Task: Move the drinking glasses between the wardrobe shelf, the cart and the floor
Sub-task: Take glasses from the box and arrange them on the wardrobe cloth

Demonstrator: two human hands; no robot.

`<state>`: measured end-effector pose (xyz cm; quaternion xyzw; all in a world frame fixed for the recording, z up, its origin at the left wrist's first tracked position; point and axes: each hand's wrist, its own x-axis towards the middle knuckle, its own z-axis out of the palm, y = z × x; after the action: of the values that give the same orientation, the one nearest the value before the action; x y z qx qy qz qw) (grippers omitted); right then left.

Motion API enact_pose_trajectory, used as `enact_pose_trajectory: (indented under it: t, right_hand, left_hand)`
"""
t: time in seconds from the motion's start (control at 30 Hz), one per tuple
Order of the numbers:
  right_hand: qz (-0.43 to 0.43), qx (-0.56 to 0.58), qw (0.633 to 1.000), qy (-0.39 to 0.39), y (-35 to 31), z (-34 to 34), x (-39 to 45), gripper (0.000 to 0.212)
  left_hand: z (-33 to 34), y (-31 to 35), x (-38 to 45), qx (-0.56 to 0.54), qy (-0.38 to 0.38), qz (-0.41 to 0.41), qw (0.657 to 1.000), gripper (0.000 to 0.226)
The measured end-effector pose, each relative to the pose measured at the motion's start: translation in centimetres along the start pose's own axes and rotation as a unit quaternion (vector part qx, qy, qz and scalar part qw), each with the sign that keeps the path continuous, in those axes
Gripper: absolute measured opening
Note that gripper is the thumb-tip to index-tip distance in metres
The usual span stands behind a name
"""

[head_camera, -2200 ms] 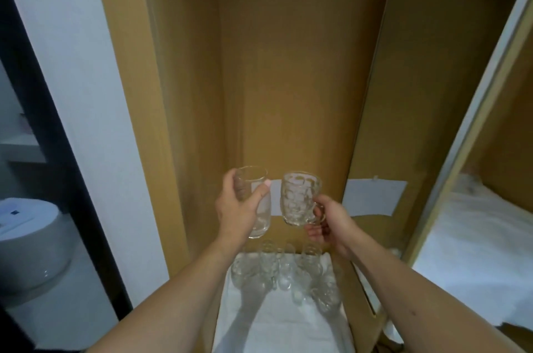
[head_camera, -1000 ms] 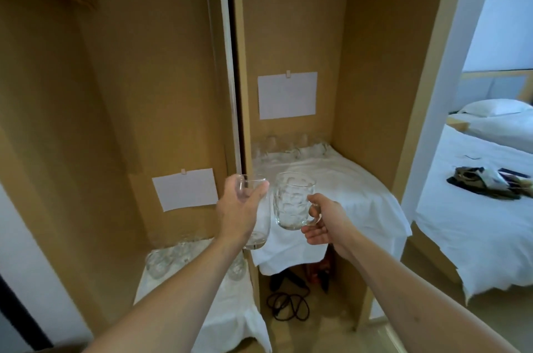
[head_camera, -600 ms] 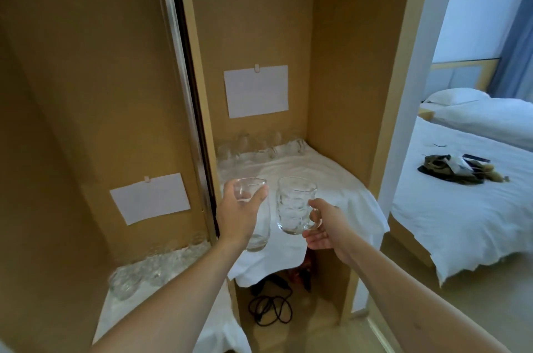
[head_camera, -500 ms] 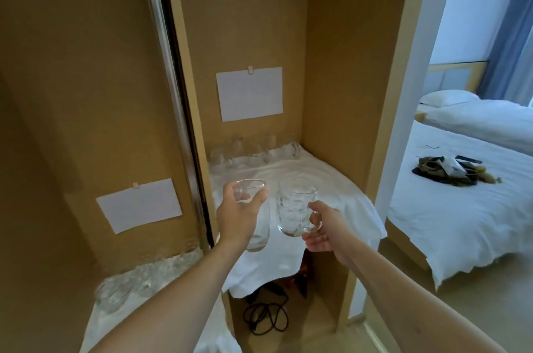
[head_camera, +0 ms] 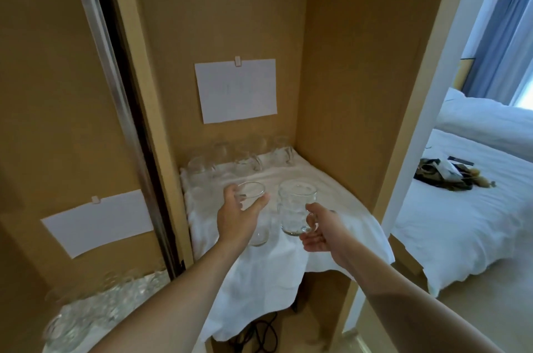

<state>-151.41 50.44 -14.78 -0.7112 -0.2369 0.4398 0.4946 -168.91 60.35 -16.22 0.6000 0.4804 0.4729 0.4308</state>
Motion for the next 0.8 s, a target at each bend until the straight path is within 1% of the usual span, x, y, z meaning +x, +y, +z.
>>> enact_pose_trajectory:
  t: [0.1, 0.23, 0.43, 0.63, 0.8]
  right_hand:
    - [0.003, 0.000, 1.000, -0.001, -0.1, 0.9, 2.1, 0.040]
    - [0.016, 0.004, 1.000, 0.002, 0.3, 1.6, 4.2, 0.041]
    - [0.032, -0.010, 0.999, -0.023, 0.4, 1.8, 8.4, 0.042]
    - [0.040, -0.021, 0.997, -0.064, -0.4, 1.3, 13.5, 0.041]
    - [0.039, 0.007, 0.993, -0.110, -0.5, 1.4, 16.8, 0.038]
  left_hand:
    - [0.3, -1.4, 1.9, 0.013, 0.004, -0.008, 1.000, 0.065]
    - [0.8, -2.8, 3.5, 0.023, 0.006, -0.025, 0.999, 0.072]
    - [2.4, -4.3, 6.3, 0.029, 0.027, -0.042, 0.998, 0.071]
    - [4.6, -5.6, 8.3, 0.038, 0.072, -0.057, 0.995, 0.076]
    - [5.9, -6.2, 9.3, 0.036, 0.089, -0.048, 0.994, 0.076]
